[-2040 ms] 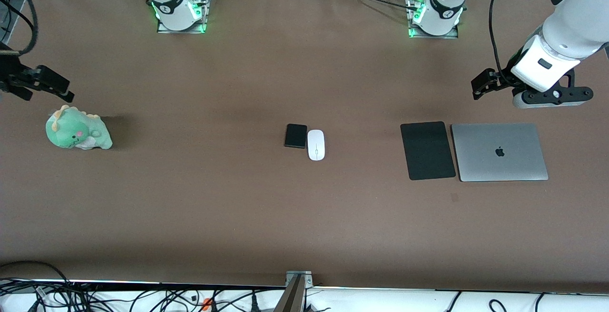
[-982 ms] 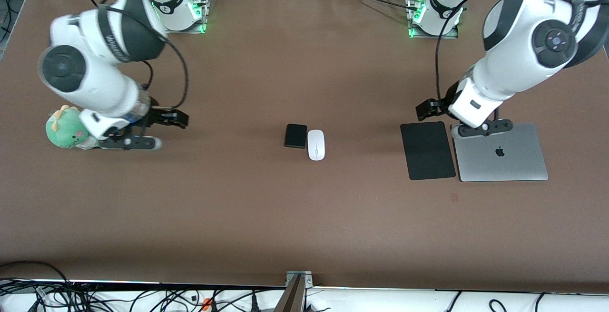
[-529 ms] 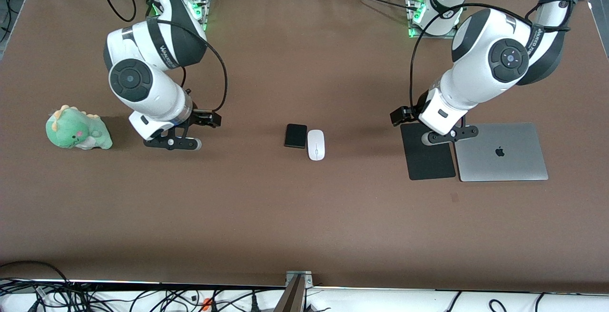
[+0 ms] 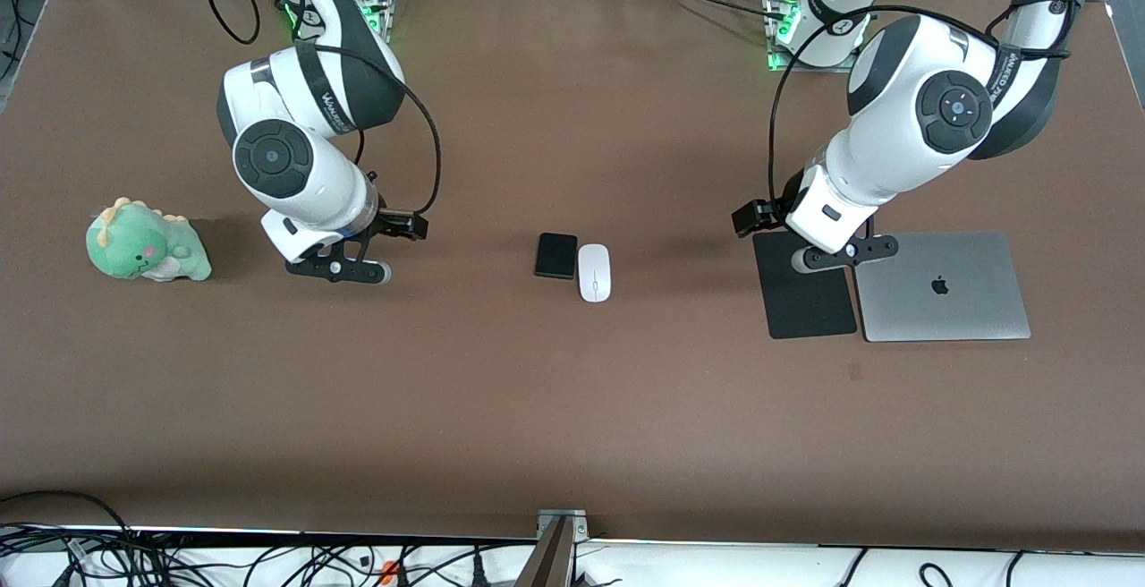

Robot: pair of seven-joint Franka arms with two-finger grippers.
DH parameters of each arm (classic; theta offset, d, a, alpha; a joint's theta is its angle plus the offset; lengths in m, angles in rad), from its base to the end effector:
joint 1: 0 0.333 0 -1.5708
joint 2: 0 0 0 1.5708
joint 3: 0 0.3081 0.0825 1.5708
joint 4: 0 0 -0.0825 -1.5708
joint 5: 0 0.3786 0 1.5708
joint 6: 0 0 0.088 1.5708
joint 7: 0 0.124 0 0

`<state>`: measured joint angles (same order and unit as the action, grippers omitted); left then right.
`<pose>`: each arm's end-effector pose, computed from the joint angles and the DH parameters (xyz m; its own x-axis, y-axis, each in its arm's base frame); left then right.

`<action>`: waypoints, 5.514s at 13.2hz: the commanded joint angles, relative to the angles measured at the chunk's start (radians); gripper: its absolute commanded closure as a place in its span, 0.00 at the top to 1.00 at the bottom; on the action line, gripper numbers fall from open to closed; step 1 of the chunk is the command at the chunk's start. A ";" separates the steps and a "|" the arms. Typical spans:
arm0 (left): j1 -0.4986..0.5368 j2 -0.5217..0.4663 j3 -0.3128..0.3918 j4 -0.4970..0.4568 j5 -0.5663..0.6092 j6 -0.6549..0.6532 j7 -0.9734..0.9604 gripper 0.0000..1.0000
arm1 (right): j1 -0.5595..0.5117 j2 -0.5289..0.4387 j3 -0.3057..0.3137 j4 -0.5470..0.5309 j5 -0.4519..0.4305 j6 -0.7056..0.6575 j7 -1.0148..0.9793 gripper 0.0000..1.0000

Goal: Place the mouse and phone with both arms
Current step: 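Move the left gripper toward the white mouse while the right gripper advances, then lower the left gripper over the white mouse and close on it, then lift the white mouse off the table with the left gripper, then carry the mouse to the pad while the right gripper reaches the phone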

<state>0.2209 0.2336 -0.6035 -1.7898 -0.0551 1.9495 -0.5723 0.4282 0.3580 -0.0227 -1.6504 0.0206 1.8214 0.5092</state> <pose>0.5654 -0.2123 0.4164 0.9693 0.2095 -0.1289 0.2262 -0.9650 0.1325 0.5745 0.2501 0.3688 0.9791 -0.1150 -0.1675 -0.1026 -0.9914 0.0812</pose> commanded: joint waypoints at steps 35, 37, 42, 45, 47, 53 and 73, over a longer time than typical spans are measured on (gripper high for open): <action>-0.661 0.688 0.255 0.386 0.423 0.367 -0.600 1.00 | 0.029 0.018 -0.010 0.006 -0.004 -0.027 0.043 1.00; -0.655 0.688 0.255 0.386 0.423 0.367 -0.598 1.00 | 0.030 0.018 -0.010 0.006 -0.004 -0.025 0.043 1.00; -0.640 0.696 0.255 0.386 0.422 0.365 -0.564 0.81 | 0.030 0.018 -0.010 0.008 -0.004 -0.025 0.043 1.00; -0.640 0.695 0.255 0.386 0.422 0.365 -0.564 0.64 | 0.029 0.018 -0.010 0.006 -0.004 -0.025 0.045 1.00; -0.640 0.691 0.254 0.386 0.422 0.365 -0.571 0.63 | 0.030 0.019 -0.010 0.006 -0.004 -0.025 0.045 1.00; -0.626 0.679 0.249 0.386 0.423 0.358 -0.563 0.44 | 0.030 0.024 -0.010 0.008 -0.004 -0.025 0.045 1.00; 0.083 0.290 0.143 -0.193 0.432 0.416 0.287 0.50 | 0.086 0.070 -0.008 0.034 0.006 0.065 0.132 1.00</action>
<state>0.2638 0.5976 -0.4348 -1.8919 0.3547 2.3487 -0.3130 0.4945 0.4160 -0.0266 -1.6343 0.0207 1.8760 0.6258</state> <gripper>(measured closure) 0.401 0.000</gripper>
